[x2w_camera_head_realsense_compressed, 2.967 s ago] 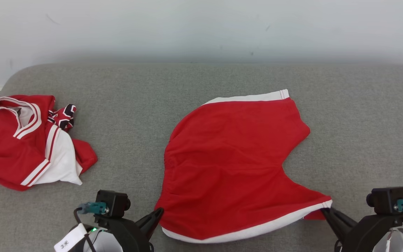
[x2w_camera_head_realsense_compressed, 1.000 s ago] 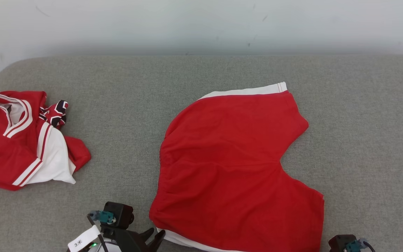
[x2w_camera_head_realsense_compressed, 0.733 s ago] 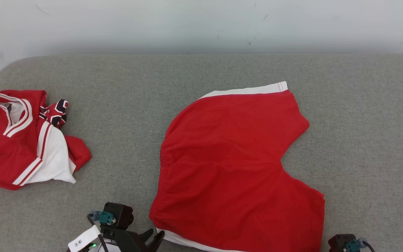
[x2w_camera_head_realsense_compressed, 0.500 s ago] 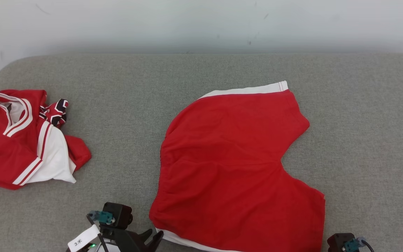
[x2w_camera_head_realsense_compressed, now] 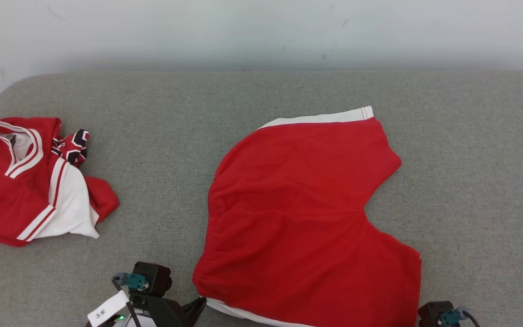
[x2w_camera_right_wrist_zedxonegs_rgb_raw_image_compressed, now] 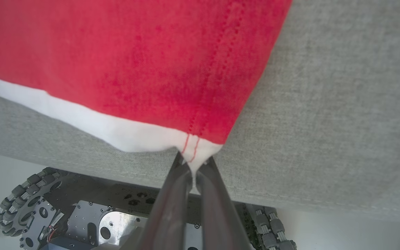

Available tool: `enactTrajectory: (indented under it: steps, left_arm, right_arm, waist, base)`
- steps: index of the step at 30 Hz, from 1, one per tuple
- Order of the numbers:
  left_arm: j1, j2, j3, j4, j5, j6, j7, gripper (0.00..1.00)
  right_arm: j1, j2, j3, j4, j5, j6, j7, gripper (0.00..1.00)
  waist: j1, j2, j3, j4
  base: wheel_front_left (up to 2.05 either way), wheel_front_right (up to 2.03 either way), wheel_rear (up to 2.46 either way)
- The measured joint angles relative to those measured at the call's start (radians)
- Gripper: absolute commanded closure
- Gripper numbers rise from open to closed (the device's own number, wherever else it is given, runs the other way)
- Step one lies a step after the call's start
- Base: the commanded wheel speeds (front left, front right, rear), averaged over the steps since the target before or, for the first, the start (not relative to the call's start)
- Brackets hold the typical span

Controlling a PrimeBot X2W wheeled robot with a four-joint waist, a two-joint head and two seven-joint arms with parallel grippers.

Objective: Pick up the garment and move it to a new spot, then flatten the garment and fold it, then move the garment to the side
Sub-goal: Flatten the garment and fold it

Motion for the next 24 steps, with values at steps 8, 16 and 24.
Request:
enactTrajectory:
  steps: [8, 16, 24]
  left_arm:
    - [0.0, -0.002, 0.0, 0.004, -0.005, -0.009, -0.006, 1.0]
    - [0.0, -0.003, 0.0, -0.007, -0.027, -0.018, -0.022, 1.0]
    - [0.002, -0.003, 0.024, -0.067, -0.042, -0.027, -0.057, 1.0]
  right_arm:
    - [-0.001, 0.001, -0.003, 0.013, 0.001, 0.003, -0.017, 1.0]
    - [0.0, 0.002, -0.025, -0.018, 0.028, 0.007, -0.047, 1.0]
    - [0.004, 0.004, -0.052, -0.109, 0.075, 0.021, -0.069, 1.0]
  waist:
    - [0.0, 0.0, -0.01, -0.004]
    - [0.0, 0.0, -0.02, -0.009]
    - [0.0002, 0.0001, -0.03, -0.01]
  base:
    - [0.0, 0.0, 0.0]
    - [0.0, 0.0, 0.0]
    - [0.0, 0.0, 0.0]
